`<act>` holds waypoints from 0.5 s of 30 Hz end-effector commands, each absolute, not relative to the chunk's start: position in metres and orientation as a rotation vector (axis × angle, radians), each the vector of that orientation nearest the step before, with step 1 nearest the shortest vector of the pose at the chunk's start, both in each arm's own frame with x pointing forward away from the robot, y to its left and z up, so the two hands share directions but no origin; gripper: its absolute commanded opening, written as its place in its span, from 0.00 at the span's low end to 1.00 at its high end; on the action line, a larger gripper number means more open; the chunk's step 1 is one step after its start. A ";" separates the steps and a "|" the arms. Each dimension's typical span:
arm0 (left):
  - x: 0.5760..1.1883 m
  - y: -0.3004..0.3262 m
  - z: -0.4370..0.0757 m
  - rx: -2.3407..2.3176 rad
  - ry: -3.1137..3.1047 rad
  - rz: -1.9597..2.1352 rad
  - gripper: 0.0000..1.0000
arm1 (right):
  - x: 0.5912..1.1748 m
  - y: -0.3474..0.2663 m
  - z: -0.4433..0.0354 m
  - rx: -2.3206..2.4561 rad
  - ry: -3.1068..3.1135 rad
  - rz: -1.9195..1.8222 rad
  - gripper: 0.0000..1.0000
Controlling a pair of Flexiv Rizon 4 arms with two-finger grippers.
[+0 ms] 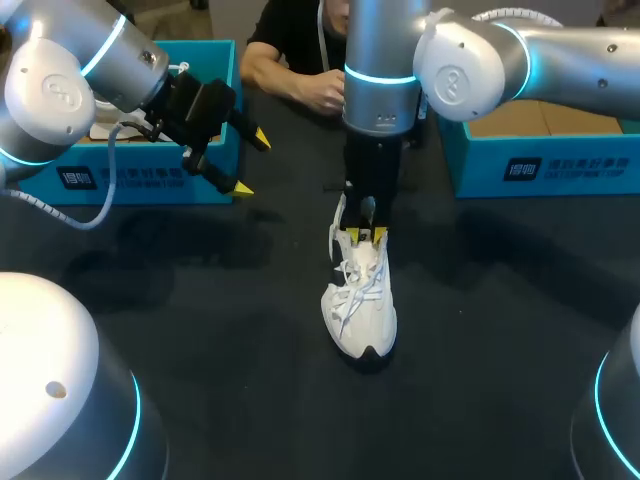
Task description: Take the shoe out of the shoebox, open the shoe tongue, remove and reinsert the insole, then place the shoe into the shoebox
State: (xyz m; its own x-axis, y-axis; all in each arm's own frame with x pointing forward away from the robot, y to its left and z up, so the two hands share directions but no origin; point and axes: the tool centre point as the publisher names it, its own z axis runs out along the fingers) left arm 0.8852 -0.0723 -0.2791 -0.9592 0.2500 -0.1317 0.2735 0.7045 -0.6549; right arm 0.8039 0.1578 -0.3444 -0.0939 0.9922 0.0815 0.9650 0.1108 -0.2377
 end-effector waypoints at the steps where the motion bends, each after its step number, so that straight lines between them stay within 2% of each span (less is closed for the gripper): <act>1: 0.884 -0.072 -0.279 0.441 2.871 -1.107 1.00 | 0.803 0.156 -0.318 -1.890 -2.340 0.150 0.33; 2: 0.884 -0.072 -0.279 0.441 2.871 -1.107 1.00 | 0.805 0.155 -0.317 -1.846 -2.386 0.166 0.32; 6: 0.884 -0.072 -0.279 0.441 2.871 -1.107 1.00 | 0.813 0.151 -0.309 -1.717 -2.572 0.197 0.45; 11: 0.884 -0.072 -0.279 0.441 2.871 -1.107 1.00 | 0.826 0.148 -0.297 -1.538 -2.794 0.182 0.51; 12: 0.884 -0.072 -0.279 0.441 2.871 -1.107 1.00 | 0.829 0.147 -0.295 -1.502 -2.833 0.181 0.58; 14: 0.884 -0.072 -0.279 0.441 2.871 -1.107 1.00 | 0.834 0.148 -0.294 -1.431 -2.890 0.179 0.62; 15: 0.884 -0.072 -0.279 0.441 2.871 -1.107 1.00 | 0.838 0.147 -0.294 -1.377 -2.931 0.171 0.77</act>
State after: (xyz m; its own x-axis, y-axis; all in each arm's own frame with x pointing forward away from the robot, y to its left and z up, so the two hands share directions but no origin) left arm 0.8851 -0.0723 -0.2791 -0.9592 0.2501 -0.1317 0.2736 0.7044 -0.6549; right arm 0.8367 0.1443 -0.2975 -0.5358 0.8409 -0.0762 0.8441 0.5314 -0.0708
